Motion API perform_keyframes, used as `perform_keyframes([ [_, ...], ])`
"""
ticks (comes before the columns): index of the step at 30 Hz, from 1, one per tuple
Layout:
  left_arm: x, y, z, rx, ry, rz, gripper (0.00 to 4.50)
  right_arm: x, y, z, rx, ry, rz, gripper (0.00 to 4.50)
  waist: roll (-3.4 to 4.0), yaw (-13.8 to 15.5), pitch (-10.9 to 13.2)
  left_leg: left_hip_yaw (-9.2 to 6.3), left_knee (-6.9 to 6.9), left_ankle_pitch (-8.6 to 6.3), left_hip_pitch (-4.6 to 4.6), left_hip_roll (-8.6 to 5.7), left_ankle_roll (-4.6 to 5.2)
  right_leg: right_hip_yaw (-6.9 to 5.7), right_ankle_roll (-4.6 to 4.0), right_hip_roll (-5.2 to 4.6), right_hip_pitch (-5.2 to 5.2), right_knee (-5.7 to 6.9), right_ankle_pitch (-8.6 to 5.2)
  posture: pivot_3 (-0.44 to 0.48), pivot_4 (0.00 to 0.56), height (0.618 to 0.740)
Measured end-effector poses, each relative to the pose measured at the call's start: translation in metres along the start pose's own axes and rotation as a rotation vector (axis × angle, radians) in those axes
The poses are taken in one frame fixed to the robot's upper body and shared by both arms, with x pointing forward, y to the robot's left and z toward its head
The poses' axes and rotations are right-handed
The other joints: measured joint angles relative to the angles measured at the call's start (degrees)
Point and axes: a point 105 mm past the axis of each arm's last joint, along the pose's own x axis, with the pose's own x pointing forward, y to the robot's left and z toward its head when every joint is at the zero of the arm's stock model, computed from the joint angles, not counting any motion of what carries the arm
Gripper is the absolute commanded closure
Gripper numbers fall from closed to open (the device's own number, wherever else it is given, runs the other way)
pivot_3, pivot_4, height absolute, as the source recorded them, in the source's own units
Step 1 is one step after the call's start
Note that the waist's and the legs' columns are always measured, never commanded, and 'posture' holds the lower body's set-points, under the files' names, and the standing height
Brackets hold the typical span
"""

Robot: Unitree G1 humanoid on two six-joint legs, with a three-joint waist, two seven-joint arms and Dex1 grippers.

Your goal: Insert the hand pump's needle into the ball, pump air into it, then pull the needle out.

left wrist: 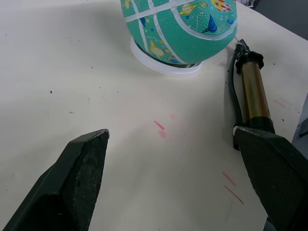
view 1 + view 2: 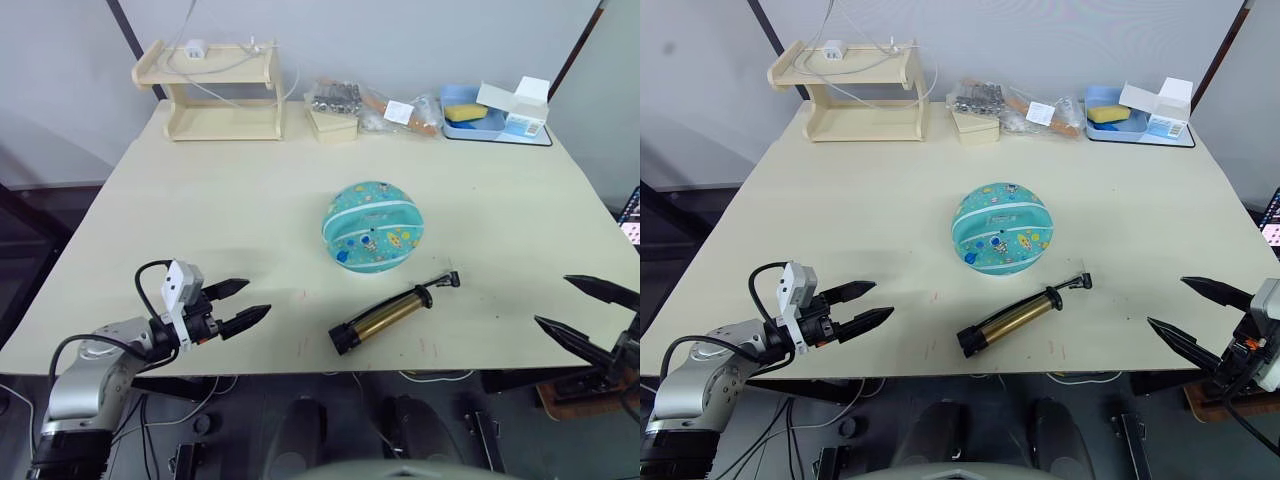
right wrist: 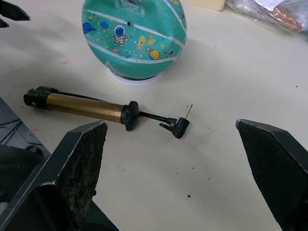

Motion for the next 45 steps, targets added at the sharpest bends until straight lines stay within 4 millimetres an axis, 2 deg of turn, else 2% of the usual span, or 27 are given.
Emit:
perform_keyframes([
  [3,0.002,-0.001,0.002,0.008,-0.004,-0.018,0.09,0.000,0.000,0.000,-0.001,-0.001,-0.001,0.00,0.00,0.0,0.0,0.00,0.00,0.00,0.00,0.00,0.00,0.00,0.00,0.00,0.00,0.00,0.00,0.000,0.150,0.740],
  [8,0.012,-0.008,0.023,0.080,0.016,-0.139,0.09,0.001,0.008,0.010,-0.033,-0.009,0.039,0.00,0.01,0.1,0.0,-0.01,0.02,0.00,-0.01,-0.01,0.00,-0.01,0.00,0.01,0.01,0.01,0.00,0.000,0.150,0.740],
  [13,0.023,-0.035,0.043,0.170,0.058,-0.334,0.09,-0.003,0.022,0.028,-0.066,0.008,0.113,0.00,0.01,0.1,0.0,0.02,0.02,-0.01,-0.06,-0.01,0.02,0.01,0.01,0.01,0.00,-0.04,0.00,0.000,0.150,0.740],
  [15,0.032,-0.048,0.051,0.207,0.077,-0.410,0.09,-0.010,0.030,0.034,-0.055,0.041,0.148,0.00,0.06,0.2,0.0,-0.03,0.02,-0.01,-0.08,-0.01,0.02,-0.02,0.01,0.02,0.00,-0.03,0.00,0.000,0.150,0.740],
  [18,0.045,-0.061,0.057,0.267,0.150,-0.468,0.09,-0.020,0.040,0.042,-0.057,0.084,0.179,0.00,0.07,0.3,0.0,-0.11,0.05,-0.01,-0.13,-0.03,0.02,-0.07,0.01,0.03,0.00,-0.03,0.00,0.000,0.150,0.740],
  [24,0.073,-0.080,0.067,0.316,0.249,-0.554,0.09,-0.030,0.046,0.053,-0.073,0.125,0.180,0.00,-0.01,0.1,0.0,-0.11,0.09,-0.01,-0.18,-0.06,0.02,-0.06,0.03,0.02,-0.01,-0.03,0.01,0.000,0.150,0.740],
  [25,0.078,-0.083,0.067,0.312,0.257,-0.569,0.32,-0.031,0.046,0.054,-0.076,0.129,0.175,0.00,-0.02,0.1,0.0,-0.11,0.09,-0.01,-0.17,-0.06,0.02,-0.06,0.03,0.03,0.00,-0.03,0.00,0.000,0.150,0.740],
  [26,0.085,-0.087,0.066,0.318,0.261,-0.584,0.75,-0.032,0.045,0.055,-0.076,0.132,0.172,0.00,-0.02,0.0,0.1,-0.12,0.08,-0.01,-0.19,-0.06,0.02,-0.07,0.03,0.04,-0.01,-0.04,0.00,0.000,0.150,0.740],
  [27,0.086,-0.088,0.066,0.318,0.261,-0.585,0.93,-0.032,0.045,0.055,-0.076,0.132,0.171,0.00,-0.03,0.0,0.1,-0.12,0.08,-0.01,-0.19,-0.06,0.02,-0.06,0.03,0.04,-0.01,-0.04,0.00,0.000,0.150,0.740],
  [29,0.097,-0.090,0.063,0.351,0.265,-0.560,1.87,-0.032,0.045,0.056,-0.074,0.132,0.167,0.00,-0.02,0.1,0.1,-0.15,0.07,-0.01,-0.21,-0.06,0.03,-0.06,0.03,0.05,-0.02,-0.04,0.00,0.000,0.150,0.740],
  [38,0.128,-0.100,0.061,0.489,0.336,-0.503,1.87,-0.026,0.045,0.059,-0.096,0.120,0.163,0.00,-0.05,0.2,0.1,-0.21,0.12,-0.01,-0.30,-0.09,0.04,-0.10,0.05,0.05,-0.01,-0.05,0.00,0.000,0.150,0.740],
  [40,0.133,-0.103,0.061,0.494,0.337,-0.515,2.31,-0.026,0.045,0.059,-0.098,0.117,0.160,0.00,-0.05,0.2,0.1,-0.22,0.13,-0.01,-0.30,-0.09,0.04,-0.11,0.05,0.05,-0.02,-0.05,0.00,0.000,0.150,0.740],
  [45,0.143,-0.102,0.058,0.505,0.349,-0.514,2.31,-0.021,0.044,0.057,-0.097,0.114,0.158,0.00,-0.05,0.1,0.1,-0.23,0.13,-0.01,-0.30,-0.10,0.04,-0.11,0.05,0.05,-0.02,-0.04,0.00,0.000,0.150,0.740],
])
